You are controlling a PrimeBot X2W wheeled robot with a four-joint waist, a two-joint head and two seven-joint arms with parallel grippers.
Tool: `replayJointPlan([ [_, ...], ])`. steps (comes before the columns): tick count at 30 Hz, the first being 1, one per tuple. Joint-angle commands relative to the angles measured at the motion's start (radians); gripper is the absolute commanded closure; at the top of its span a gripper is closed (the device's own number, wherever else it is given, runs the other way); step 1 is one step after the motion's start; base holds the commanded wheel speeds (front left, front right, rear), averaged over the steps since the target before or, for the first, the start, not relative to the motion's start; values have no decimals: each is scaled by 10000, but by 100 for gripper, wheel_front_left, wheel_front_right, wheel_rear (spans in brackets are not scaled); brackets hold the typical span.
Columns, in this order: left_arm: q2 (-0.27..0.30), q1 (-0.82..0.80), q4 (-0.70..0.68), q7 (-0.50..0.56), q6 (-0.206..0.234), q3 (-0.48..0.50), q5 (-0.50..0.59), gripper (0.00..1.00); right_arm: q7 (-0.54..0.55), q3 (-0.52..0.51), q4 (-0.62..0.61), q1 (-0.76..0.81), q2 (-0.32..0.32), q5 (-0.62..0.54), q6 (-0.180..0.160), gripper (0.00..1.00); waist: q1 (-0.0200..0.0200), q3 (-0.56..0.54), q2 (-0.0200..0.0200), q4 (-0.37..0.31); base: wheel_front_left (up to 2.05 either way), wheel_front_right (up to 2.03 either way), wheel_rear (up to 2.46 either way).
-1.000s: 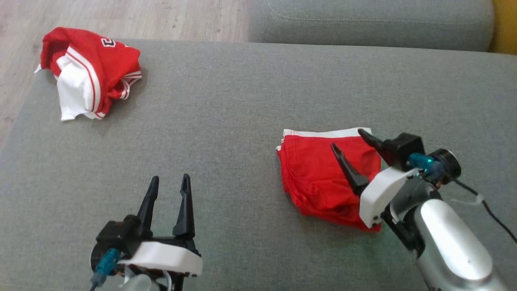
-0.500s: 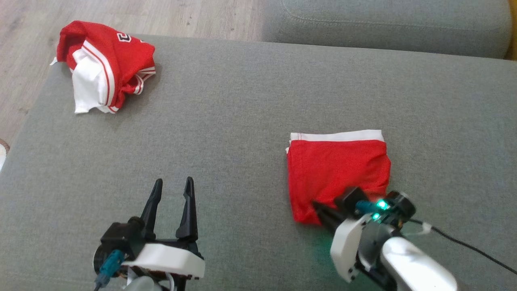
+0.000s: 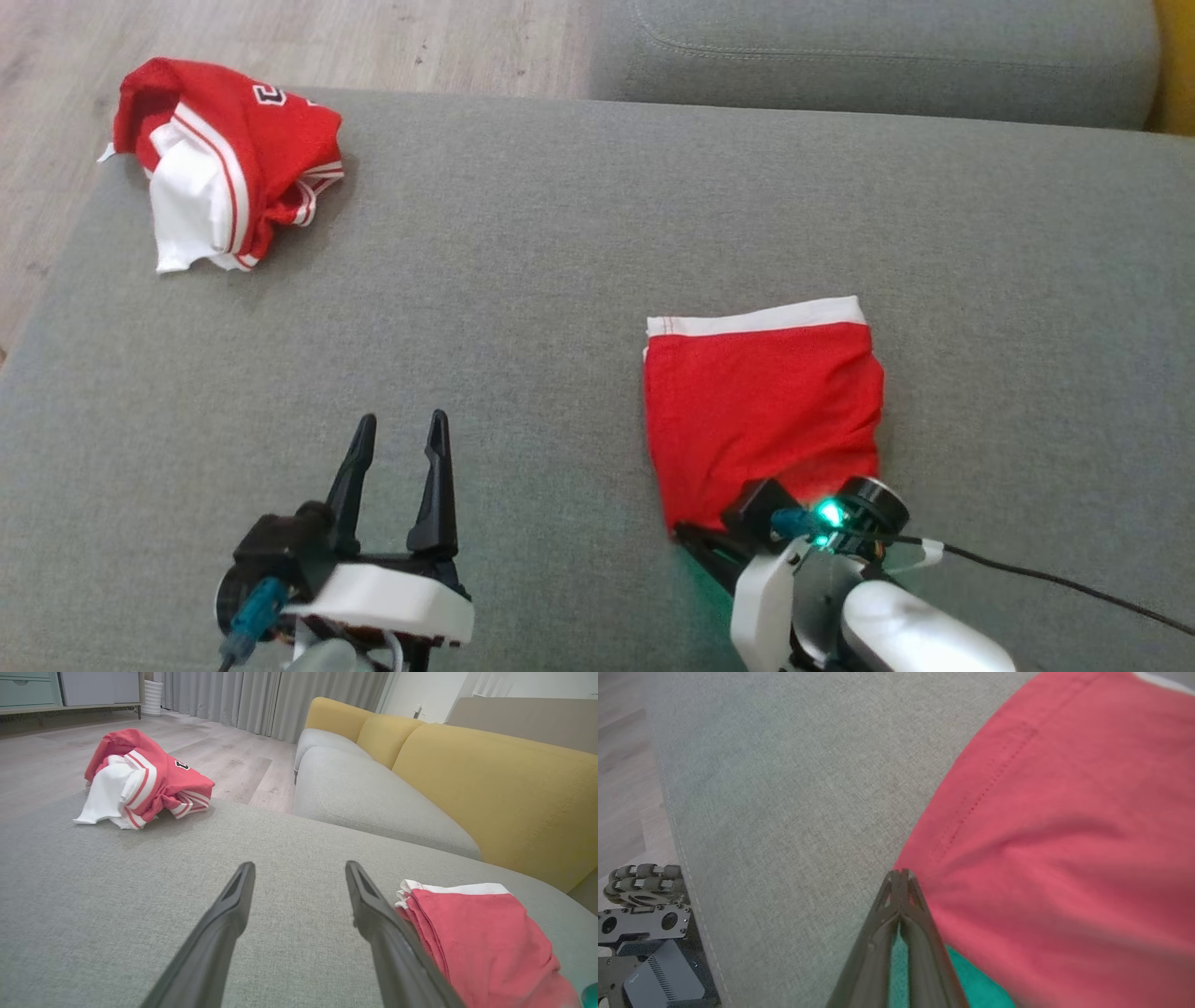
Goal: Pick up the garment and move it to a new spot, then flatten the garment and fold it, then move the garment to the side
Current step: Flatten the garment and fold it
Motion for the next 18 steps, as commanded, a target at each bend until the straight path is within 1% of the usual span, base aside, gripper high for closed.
replayJointPlan([
  [1, 171, -222, -269, -55, 30, 348, 26, 0, -151, 144, -198, -314, 79, 76, -7, 100, 0, -5, 0, -56, 0, 0, 0],
  [4, 190, -227, -269, -59, 48, 356, 32, 0, -429, 133, -236, -359, 180, 199, -7, 100, 0, -58, 0, -184, 0, 0, 0],
  [7, 215, -220, -256, -69, 56, 366, 51, 0, -914, -343, -348, -381, 334, 166, -7, 100, 0, -193, 0, -322, 0, 0, 0],
  [8, 216, -222, -254, -73, 59, 365, 63, 0, -1056, -560, -397, -354, 391, 130, -7, 93, 0, -252, 0, -361, 0, 0, 0],
  [9, 211, -223, -253, -79, 61, 369, 73, 0, -1202, -810, -461, -308, 456, 87, -7, 77, 0, -322, 0, -403, 0, 0, 0],
  [10, 207, -225, -250, -86, 54, 371, 83, 0, -1318, -1039, -533, -244, 514, 31, -7, 65, 0, -390, 0, -442, 0, 0, 0],
  [12, 200, -214, -214, -97, 45, 374, 96, 0, -1514, -1562, -705, -59, 626, -85, -7, 21, 0, -538, 0, -523, 0, 0, 0],
  [13, 205, -207, -189, -103, 34, 360, 117, 0, -1570, -1854, -788, 54, 669, -175, -7, 2, 0, -612, 0, -560, 0, 0, 0],
  [14, 200, -192, -156, -109, 22, 356, 125, 0, -1596, -2147, -880, 172, 703, -306, -7, 0, 0, -688, 0, -601, 0, 0, 0],
  [18, 153, -65, 19, -142, -48, 369, 132, 0, -1678, -3537, -1369, 827, 974, -745, -7, 0, 0, -930, 0, -743, 0, 0, 0],
])
